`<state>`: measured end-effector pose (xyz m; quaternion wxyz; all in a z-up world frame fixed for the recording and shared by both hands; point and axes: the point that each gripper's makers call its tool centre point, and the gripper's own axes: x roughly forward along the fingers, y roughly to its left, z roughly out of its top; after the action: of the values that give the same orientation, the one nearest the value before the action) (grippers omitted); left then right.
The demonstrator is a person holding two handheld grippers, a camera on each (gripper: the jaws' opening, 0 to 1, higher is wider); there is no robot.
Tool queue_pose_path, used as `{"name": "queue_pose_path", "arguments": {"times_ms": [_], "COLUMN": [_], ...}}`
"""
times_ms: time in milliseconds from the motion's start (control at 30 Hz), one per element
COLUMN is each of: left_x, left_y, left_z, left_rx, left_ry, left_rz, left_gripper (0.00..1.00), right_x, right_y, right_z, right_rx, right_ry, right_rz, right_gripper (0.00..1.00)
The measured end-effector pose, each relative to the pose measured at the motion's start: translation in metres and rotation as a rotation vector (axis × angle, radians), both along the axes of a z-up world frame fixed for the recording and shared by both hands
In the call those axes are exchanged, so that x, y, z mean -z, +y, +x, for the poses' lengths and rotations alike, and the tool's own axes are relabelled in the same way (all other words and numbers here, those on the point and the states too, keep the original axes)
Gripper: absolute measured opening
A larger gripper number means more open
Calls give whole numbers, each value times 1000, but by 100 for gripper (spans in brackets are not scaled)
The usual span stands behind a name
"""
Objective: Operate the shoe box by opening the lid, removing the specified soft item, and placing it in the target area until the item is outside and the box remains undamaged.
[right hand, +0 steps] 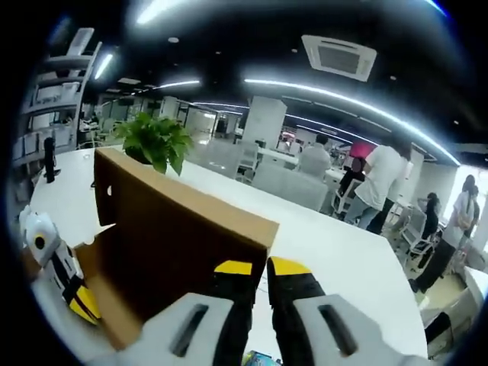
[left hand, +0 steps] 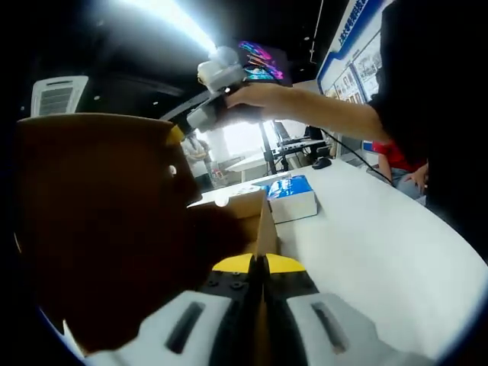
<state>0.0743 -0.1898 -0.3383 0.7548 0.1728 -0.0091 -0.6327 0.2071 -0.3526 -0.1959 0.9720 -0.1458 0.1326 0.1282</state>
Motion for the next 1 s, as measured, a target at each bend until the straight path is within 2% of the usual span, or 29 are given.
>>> {"name": "queue_pose_path", "arguments": {"times_ms": [167,333,633,1000], "left_x": [0,-1,-1,-1], "left_y": [0,0,0,0], "left_z": [0,-1,-1,0], "left_rx": [0,0,0,0], "left_ry": [0,0,-1,0], "left_rz": [0,0,0,0], "left_gripper": [4,4,4,4], "right_x": [1,3,8,14], "right_y": [1,2,-3,-3], "right_z": [-7,-14,-24,-36], "right_rx": [1,10,16,23], "right_ry": [-7,-22,-35,-42], "right_rz": [27,2,37,36], "right_gripper": [4,4,4,4]}}
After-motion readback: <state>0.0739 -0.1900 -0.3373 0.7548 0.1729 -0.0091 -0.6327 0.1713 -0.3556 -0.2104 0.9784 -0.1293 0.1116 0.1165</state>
